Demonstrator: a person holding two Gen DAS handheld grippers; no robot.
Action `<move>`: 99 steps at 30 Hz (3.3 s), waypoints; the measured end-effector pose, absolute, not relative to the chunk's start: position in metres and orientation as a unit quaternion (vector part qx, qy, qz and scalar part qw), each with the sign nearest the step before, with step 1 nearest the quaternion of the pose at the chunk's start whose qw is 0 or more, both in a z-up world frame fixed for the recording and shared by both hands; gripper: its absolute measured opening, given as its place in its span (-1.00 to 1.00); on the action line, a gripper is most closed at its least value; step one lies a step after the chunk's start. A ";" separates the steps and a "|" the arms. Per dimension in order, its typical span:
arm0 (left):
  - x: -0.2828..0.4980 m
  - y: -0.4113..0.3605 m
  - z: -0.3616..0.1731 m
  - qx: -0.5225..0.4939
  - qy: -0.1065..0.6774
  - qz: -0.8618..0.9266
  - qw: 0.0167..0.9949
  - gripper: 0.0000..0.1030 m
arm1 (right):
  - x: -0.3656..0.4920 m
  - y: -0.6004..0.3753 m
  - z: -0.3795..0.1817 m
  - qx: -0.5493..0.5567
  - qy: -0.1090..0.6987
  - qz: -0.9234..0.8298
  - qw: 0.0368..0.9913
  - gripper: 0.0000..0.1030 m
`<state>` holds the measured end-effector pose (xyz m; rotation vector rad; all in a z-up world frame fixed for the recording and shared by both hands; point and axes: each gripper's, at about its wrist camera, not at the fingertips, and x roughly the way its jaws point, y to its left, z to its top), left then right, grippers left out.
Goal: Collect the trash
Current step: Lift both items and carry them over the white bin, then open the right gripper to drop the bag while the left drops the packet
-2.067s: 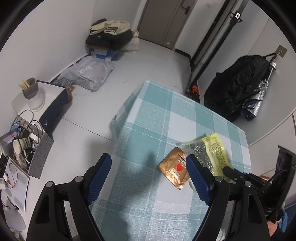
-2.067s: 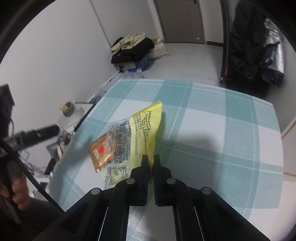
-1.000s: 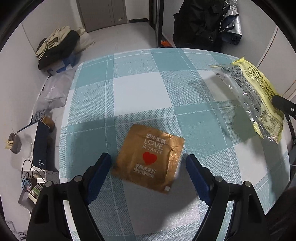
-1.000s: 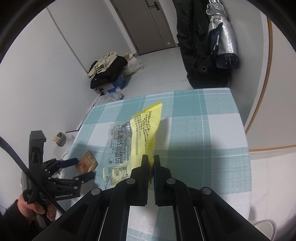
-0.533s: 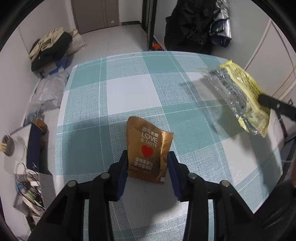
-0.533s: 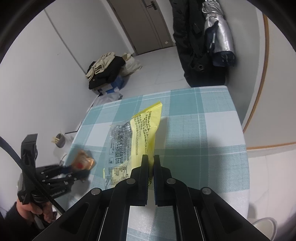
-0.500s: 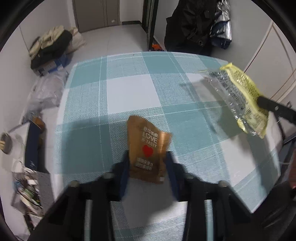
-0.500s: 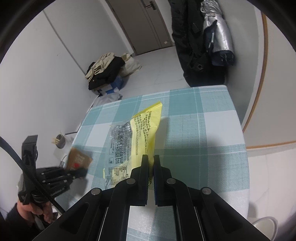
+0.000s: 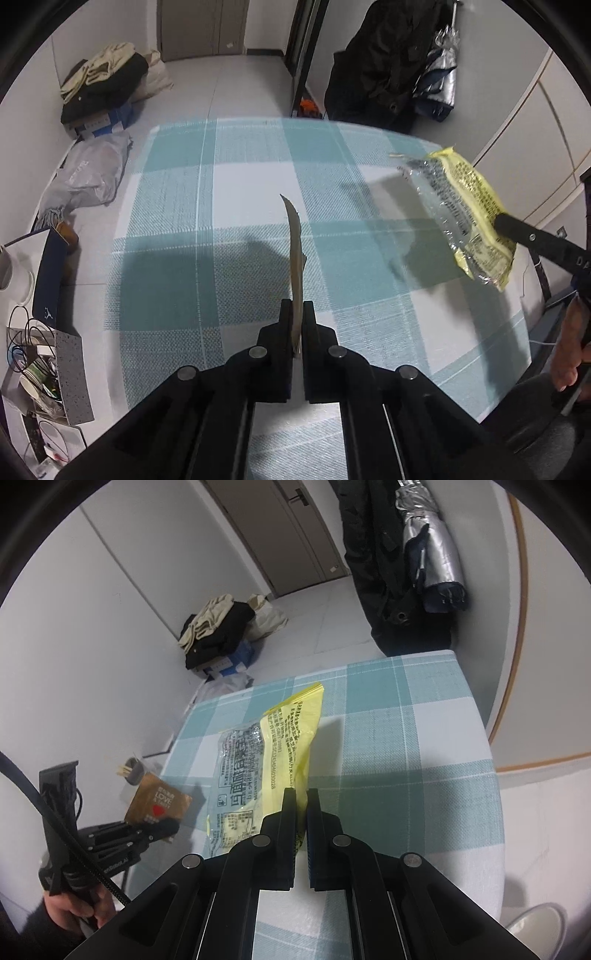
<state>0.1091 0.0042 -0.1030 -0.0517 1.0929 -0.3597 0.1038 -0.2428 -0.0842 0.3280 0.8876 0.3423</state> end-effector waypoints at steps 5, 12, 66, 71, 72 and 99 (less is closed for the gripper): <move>0.098 -0.005 -0.086 -0.017 0.493 -0.177 0.852 -1.00 | 0.081 -0.262 -0.065 0.192 0.397 0.161 0.883 -0.92; 0.077 -0.029 -0.048 -0.020 0.452 -0.203 0.868 -1.00 | 0.053 -0.280 -0.032 0.176 0.371 0.161 0.897 -0.92; -0.041 -0.383 -0.071 0.075 0.573 -0.446 0.683 -1.00 | -0.166 -0.585 -0.183 0.302 0.483 -0.171 0.803 -0.91; -0.035 -0.382 -0.086 0.071 0.599 -0.428 0.673 -1.00 | -0.149 -0.578 -0.220 0.300 0.527 -0.162 0.778 -0.87; -0.033 -0.387 -0.088 0.073 0.601 -0.426 0.672 -1.00 | -0.146 -0.575 -0.227 0.300 0.535 -0.159 0.773 -0.86; -0.032 -0.411 -0.146 0.103 0.697 -0.390 0.593 -1.00 | -0.176 -0.582 -0.195 0.341 0.480 -0.166 0.791 0.14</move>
